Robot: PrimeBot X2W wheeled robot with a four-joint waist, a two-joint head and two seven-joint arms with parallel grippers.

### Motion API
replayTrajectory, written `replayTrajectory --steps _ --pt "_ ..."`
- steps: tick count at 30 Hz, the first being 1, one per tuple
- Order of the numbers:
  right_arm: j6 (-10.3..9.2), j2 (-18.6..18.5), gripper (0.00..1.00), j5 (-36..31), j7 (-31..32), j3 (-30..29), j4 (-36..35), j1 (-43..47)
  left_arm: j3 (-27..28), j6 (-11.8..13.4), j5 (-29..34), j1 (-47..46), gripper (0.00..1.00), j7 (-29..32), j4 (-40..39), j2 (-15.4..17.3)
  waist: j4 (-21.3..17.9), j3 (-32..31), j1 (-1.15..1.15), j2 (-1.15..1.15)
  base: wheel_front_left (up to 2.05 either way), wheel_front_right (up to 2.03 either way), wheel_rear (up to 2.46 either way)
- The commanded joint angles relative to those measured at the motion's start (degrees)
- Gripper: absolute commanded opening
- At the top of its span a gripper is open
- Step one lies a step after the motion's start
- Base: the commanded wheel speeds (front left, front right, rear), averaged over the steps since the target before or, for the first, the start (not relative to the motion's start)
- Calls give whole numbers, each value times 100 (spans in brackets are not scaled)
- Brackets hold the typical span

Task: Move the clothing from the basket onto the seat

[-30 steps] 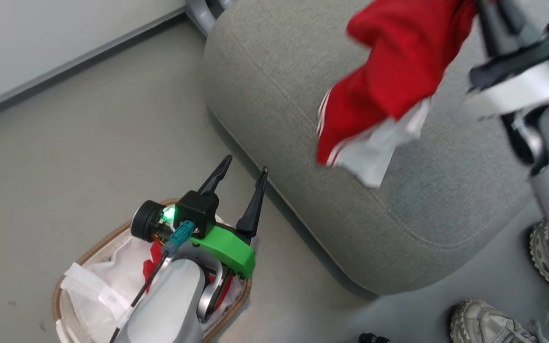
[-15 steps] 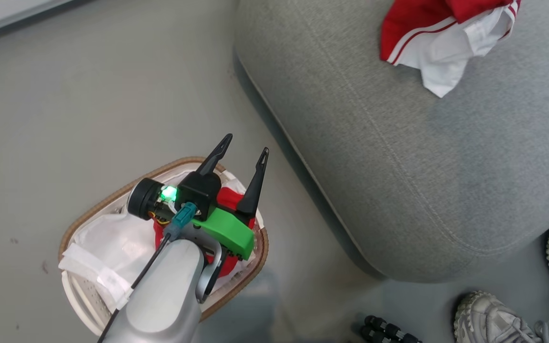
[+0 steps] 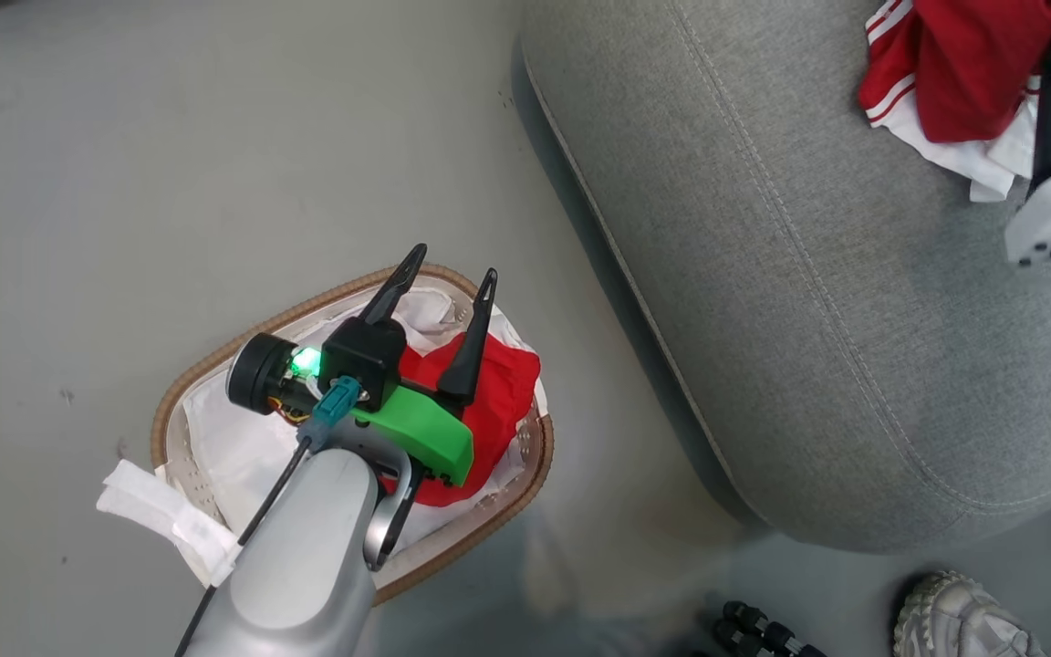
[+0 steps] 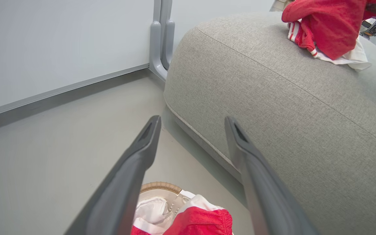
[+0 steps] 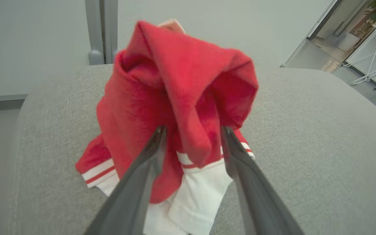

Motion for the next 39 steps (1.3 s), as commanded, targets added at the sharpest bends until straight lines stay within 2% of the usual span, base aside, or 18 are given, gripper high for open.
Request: replayTrajectory --steps 1,11,22,32,39 --pt "-8 19 100 -33 -1 -79 -20 224 28 -11 -25 83 100 4 0 27 -26 -140 -1 0 0 0 0" --pt "-8 338 100 173 -2 -38 -841 1583 422 164 -138 464 100 5 -143 27 69 -815 -1 0 0 0 0" --pt "-8 859 100 429 -2 509 -2047 2341 1267 531 62 1127 100 5 -460 27 716 -1445 -1 0 0 0 0" --pt "-8 1130 100 443 -2 850 -2246 2856 2041 836 19 1809 100 5 -702 21 1346 -1870 -1 0 0 0 0" --pt "-8 1205 100 340 -2 968 -2183 3267 2339 738 65 2387 100 5 -822 21 1556 -2217 -1 0 0 0 0"
